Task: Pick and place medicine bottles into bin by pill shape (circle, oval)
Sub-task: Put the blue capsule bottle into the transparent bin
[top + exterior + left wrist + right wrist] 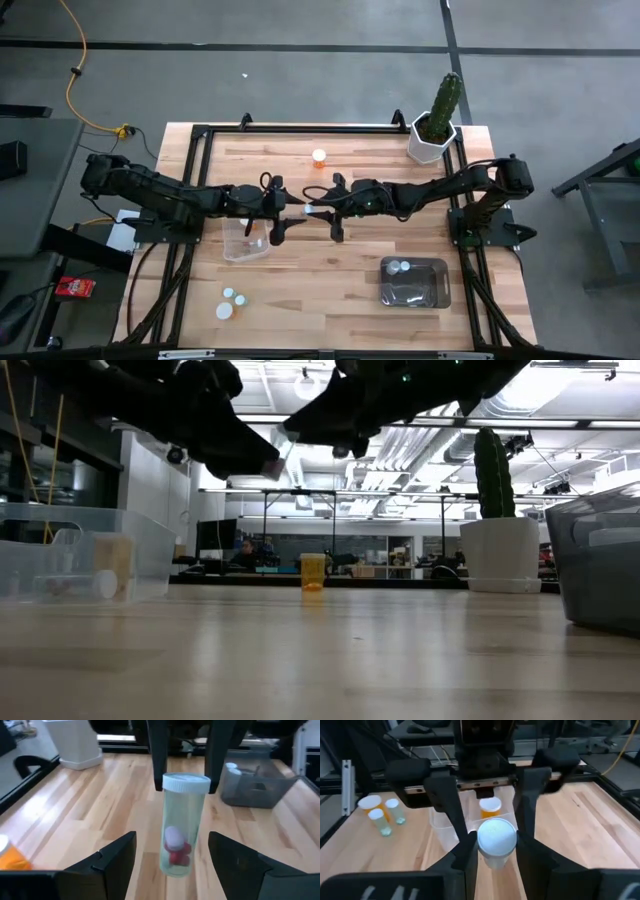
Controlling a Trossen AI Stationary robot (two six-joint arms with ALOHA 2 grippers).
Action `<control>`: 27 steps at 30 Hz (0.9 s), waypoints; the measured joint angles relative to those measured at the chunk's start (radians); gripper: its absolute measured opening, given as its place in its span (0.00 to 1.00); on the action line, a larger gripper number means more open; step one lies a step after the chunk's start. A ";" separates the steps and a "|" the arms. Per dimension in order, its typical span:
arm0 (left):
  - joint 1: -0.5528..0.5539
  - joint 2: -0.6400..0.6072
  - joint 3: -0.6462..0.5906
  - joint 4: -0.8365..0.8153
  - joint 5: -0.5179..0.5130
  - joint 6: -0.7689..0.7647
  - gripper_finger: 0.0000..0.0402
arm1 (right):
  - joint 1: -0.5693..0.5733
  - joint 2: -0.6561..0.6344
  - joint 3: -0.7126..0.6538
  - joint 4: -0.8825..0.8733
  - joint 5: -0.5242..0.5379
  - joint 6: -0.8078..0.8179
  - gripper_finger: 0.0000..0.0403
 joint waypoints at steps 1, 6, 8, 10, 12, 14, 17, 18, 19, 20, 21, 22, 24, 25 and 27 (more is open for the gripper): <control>0.000 0.004 0.000 0.019 0.003 0.002 0.59 | 0.003 0.000 0.000 0.002 -0.006 -0.002 0.24; 0.000 0.016 0.000 0.073 0.003 0.011 0.59 | 0.009 0.000 0.000 0.023 -0.040 -0.015 0.24; 0.000 0.016 0.000 0.072 0.003 0.018 0.59 | 0.008 0.000 0.000 0.040 -0.042 -0.016 0.24; 0.000 0.016 0.000 0.071 0.003 0.019 0.57 | 0.008 0.000 0.000 0.048 -0.042 -0.022 0.24; 0.000 0.016 0.000 0.068 0.005 0.019 0.54 | 0.008 0.000 0.000 0.049 -0.042 -0.022 0.24; 0.000 0.016 0.000 0.066 0.021 0.019 0.51 | 0.008 0.000 0.000 0.054 -0.042 -0.023 0.24; 0.000 0.016 0.000 0.066 0.026 0.019 0.47 | 0.008 0.000 0.000 0.056 -0.042 -0.023 0.24; 0.000 0.016 0.000 0.066 0.026 0.019 0.45 | 0.008 0.000 0.000 0.057 -0.042 -0.023 0.24; 0.000 0.016 0.000 0.066 0.027 0.019 0.44 | 0.008 0.000 0.000 0.057 -0.042 -0.023 0.24; 0.000 0.016 0.000 0.066 0.027 0.019 0.42 | 0.008 0.000 0.000 0.058 -0.042 -0.023 0.24; 0.000 0.016 0.000 0.066 0.027 0.019 0.41 | 0.008 0.000 0.000 0.058 -0.042 -0.023 0.24; 0.000 0.016 0.000 0.066 0.027 0.019 0.39 | 0.008 0.000 0.000 0.058 -0.042 -0.023 0.24; 0.000 0.016 0.000 0.066 0.029 0.019 0.37 | 0.008 0.000 0.000 0.058 -0.042 -0.023 0.24; 0.000 0.016 0.000 0.066 0.029 0.019 0.35 | 0.008 0.000 0.000 0.058 -0.042 -0.023 0.24; 0.000 0.016 0.000 0.066 0.029 0.019 0.33 | 0.008 0.000 0.000 0.058 -0.041 -0.023 0.24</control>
